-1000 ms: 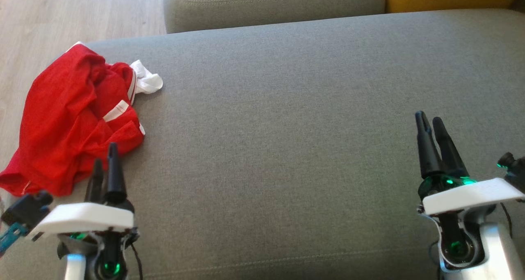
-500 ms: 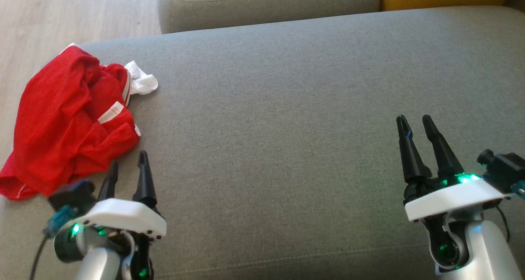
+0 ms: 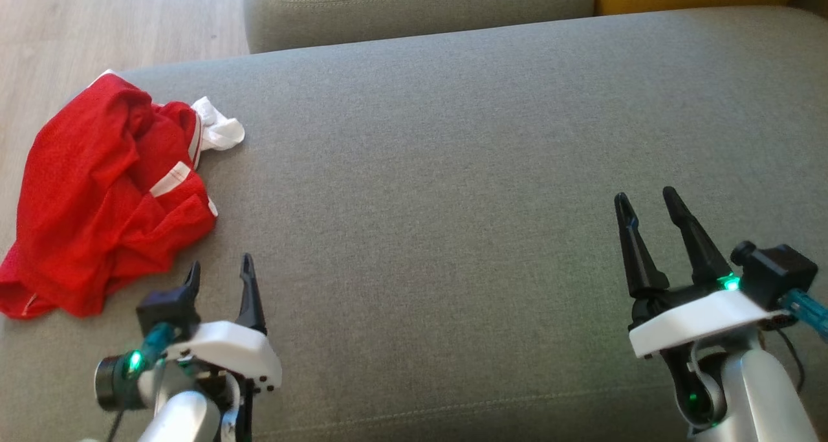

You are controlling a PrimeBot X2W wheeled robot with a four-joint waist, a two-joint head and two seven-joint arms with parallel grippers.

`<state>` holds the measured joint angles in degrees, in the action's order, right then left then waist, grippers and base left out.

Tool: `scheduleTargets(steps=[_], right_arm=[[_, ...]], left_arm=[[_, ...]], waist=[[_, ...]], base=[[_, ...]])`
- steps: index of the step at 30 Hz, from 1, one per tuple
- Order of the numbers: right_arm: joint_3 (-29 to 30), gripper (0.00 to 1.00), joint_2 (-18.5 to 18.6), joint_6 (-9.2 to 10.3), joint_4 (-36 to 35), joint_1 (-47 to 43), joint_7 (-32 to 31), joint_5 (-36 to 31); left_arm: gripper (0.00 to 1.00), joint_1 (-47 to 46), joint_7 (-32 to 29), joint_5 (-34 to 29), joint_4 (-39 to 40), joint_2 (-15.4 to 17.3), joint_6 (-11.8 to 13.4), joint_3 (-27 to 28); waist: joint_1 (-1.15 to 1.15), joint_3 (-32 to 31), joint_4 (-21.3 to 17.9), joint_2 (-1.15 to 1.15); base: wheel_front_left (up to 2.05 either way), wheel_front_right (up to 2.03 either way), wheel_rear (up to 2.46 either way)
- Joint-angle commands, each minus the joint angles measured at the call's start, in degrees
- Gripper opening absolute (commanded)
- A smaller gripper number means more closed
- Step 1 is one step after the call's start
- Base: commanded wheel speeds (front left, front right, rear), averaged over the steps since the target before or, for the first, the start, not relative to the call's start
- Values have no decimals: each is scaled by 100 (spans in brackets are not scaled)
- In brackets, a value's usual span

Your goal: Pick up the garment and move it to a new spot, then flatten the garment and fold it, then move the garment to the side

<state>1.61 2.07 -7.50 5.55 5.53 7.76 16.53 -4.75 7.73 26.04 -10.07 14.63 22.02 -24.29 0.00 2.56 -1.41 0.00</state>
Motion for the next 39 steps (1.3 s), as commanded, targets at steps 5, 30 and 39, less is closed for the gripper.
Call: scheduleTargets(steps=[5,30,39], right_arm=[[-25,100,61,1,-178,340,155,-426],[167,100,75,1,188,530,577,-1025],[214,100,81,1,269,590,724,-1323]], left_arm=[[100,-438,163,-401,146,251,251,-130],[100,-176,582,-996,837,42,-36,-15],[100,-63,727,-1764,626,-205,-535,246]], waist=[[0,11,-1,0],[0,108,-45,0],[0,105,-65,0]], base=[[0,0,0],[0,0,0],[0,0,0]])
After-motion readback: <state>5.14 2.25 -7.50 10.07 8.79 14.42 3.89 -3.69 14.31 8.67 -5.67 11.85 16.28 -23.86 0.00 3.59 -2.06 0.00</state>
